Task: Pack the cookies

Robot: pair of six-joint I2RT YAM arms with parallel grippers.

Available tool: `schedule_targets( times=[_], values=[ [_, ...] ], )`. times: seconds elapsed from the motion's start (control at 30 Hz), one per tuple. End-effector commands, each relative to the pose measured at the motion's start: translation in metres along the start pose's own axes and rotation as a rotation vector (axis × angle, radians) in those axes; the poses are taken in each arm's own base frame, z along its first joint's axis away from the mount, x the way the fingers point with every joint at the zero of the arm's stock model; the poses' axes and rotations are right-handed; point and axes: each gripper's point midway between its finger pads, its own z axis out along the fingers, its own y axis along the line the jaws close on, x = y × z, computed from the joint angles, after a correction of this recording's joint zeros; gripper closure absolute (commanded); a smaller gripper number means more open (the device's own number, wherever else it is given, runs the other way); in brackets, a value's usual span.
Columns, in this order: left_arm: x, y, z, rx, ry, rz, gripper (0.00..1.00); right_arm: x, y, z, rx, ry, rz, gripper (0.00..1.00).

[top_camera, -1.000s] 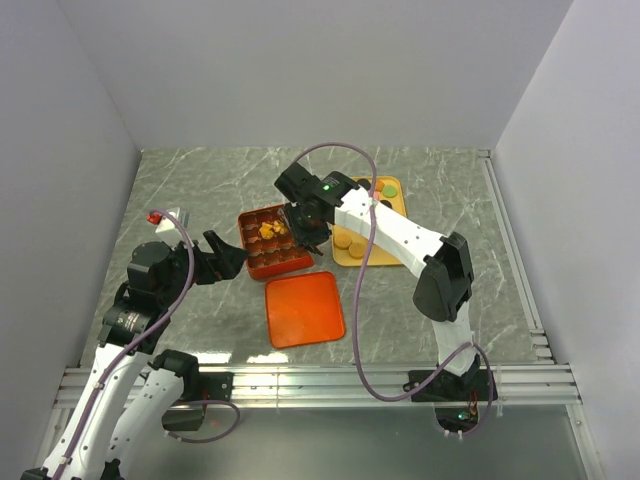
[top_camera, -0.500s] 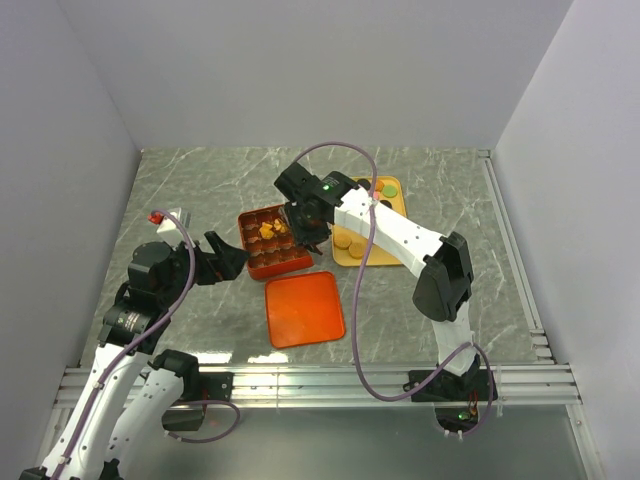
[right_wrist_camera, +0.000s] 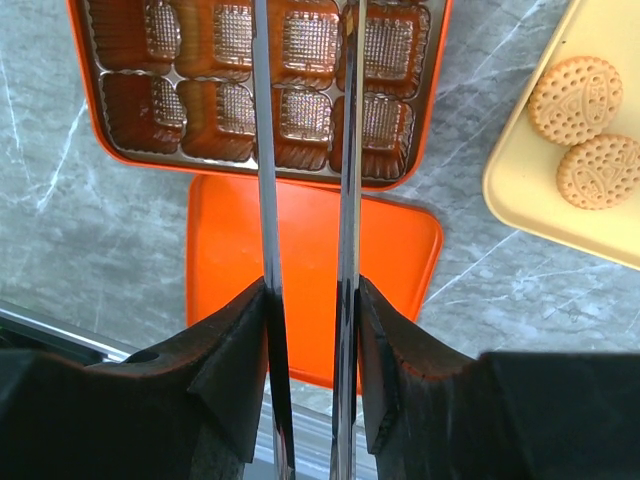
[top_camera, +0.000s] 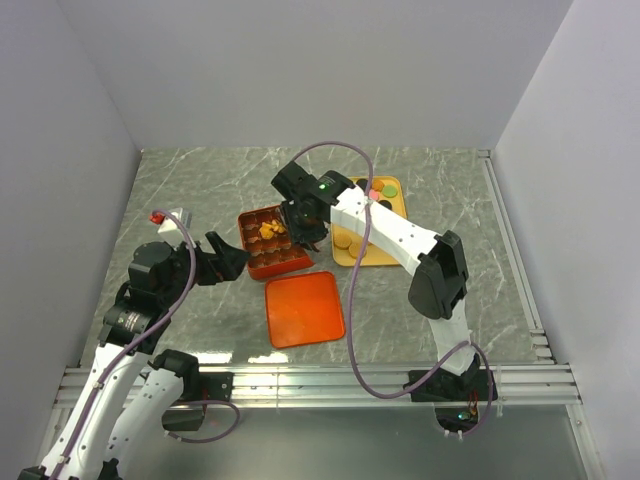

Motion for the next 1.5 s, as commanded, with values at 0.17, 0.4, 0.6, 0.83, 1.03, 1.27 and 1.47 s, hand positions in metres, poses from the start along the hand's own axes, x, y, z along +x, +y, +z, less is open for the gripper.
schedule_targets(
  times=[0.17, 0.4, 0.6, 0.83, 1.03, 1.27, 1.47],
  values=[
    [-0.010, -0.012, -0.001, 0.047, -0.022, 0.027, 0.01, -0.022, 0.009, -0.011, -0.016, -0.079, 0.017, 0.57],
    [-0.009, -0.013, 0.000, 0.049, -0.019, 0.028, 0.01, -0.026, 0.005, -0.028, -0.004, -0.103, 0.018, 0.55],
    [-0.009, -0.013, 0.000, 0.047, -0.019, 0.026, 0.00, -0.025, -0.002, -0.037, 0.015, -0.116, 0.013, 0.54],
    [-0.010, -0.012, 0.000, 0.042, -0.025, 0.025, 0.01, -0.025, -0.004, -0.046, 0.007, -0.126, 0.014, 0.53],
    [-0.010, -0.011, 0.000, 0.036, -0.026, 0.023, 0.01, -0.030, -0.003, -0.060, 0.000, -0.149, 0.009, 0.53],
    [-0.011, -0.011, 0.000, 0.034, -0.029, 0.022, 0.01, -0.030, -0.001, -0.063, -0.024, -0.156, 0.014, 0.53],
    [-0.011, -0.010, 0.000, 0.030, -0.032, 0.020, 0.01, -0.038, 0.010, -0.050, -0.051, -0.162, 0.019, 0.53]
  ],
)
